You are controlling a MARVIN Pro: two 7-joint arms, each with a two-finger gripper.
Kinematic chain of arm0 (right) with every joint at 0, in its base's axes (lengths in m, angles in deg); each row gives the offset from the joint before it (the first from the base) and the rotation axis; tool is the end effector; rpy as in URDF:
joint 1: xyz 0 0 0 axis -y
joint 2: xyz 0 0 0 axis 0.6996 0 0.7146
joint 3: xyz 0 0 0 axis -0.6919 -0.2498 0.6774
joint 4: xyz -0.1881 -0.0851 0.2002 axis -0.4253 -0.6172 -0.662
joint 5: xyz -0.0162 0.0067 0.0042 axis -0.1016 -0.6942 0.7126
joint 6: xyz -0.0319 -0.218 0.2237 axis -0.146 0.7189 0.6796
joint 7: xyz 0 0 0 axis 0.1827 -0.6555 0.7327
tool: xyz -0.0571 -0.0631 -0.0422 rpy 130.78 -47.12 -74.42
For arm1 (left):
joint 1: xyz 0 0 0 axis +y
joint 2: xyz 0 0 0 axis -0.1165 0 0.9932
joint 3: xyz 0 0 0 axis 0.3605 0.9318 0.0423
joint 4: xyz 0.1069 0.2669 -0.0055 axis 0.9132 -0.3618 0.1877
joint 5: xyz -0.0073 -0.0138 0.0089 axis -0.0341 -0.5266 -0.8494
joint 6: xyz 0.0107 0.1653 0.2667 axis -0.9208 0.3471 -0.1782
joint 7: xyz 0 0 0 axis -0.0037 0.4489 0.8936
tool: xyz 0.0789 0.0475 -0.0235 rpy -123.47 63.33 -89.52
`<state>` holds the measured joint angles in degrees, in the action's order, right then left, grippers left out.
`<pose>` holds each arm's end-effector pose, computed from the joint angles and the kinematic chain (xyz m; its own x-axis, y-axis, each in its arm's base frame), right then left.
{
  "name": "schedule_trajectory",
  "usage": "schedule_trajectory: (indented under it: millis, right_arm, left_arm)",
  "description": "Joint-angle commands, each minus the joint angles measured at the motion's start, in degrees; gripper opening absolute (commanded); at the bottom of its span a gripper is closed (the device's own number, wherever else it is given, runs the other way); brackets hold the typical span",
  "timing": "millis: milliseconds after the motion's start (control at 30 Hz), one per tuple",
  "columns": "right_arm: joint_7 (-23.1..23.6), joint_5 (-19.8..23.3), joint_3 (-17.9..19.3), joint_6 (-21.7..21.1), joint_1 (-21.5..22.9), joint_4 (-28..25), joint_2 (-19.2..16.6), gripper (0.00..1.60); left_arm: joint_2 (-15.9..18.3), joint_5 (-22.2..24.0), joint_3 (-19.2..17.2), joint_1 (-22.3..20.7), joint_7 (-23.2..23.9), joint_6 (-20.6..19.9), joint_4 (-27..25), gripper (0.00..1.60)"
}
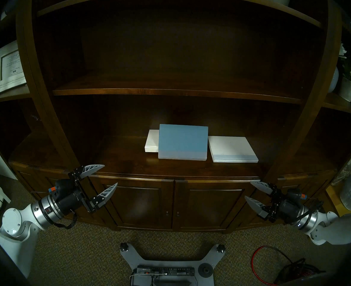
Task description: Close the books and align them horizontally on the shelf
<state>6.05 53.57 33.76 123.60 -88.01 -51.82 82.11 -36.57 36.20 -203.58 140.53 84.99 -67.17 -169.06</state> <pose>0.2099 -0.1898 -0.3066 0.1476 -0.1355 0.9797 0.7623 -0.6155 -0.1999 0.2154 0.1613 -0.2528 -0.1041 -0.1437 0.9841 -0.6774 -0.7143 -0.1760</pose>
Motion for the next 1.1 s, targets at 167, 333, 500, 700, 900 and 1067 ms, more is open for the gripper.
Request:
schedule_trajectory:
  millis: [167, 333, 500, 700, 900, 1067]
  right_arm:
    - [0.0, 0.12, 0.51, 0.25, 0.64, -0.1, -0.24, 1.6]
    - [-0.01, 0.12, 0.47, 0.25, 0.67, -0.1, -0.25, 1.6]
    - [-0.03, 0.12, 0.42, 0.24, 0.69, -0.1, -0.26, 1.6]
    - [-0.04, 0.12, 0.35, 0.22, 0.7, -0.1, -0.27, 1.6]
    - [-0.05, 0.13, 0.3, 0.22, 0.71, -0.1, -0.28, 1.6]
    - [-0.06, 0.13, 0.23, 0.2, 0.71, -0.09, -0.28, 1.6]
  left_arm:
    - [0.02, -0.07, 0.05, -0.44, -0.42, -0.17, -1.1, 1.6]
    - [1.86, 0.43, 1.49, -3.51, -3.41, -5.69, -2.21, 1.6]
    - [3.85, 0.67, 3.68, -7.37, -5.3, -10.06, -1.9, 1.6]
    - [7.89, 3.65, 9.11, -11.05, -12.23, -18.59, -3.78, 1.6]
    - [9.07, 6.6, 12.29, -13.89, -16.04, -24.35, -3.47, 1.6]
    - [9.19, 11.81, 14.8, -17.11, -20.25, -30.49, -0.46, 1.6]
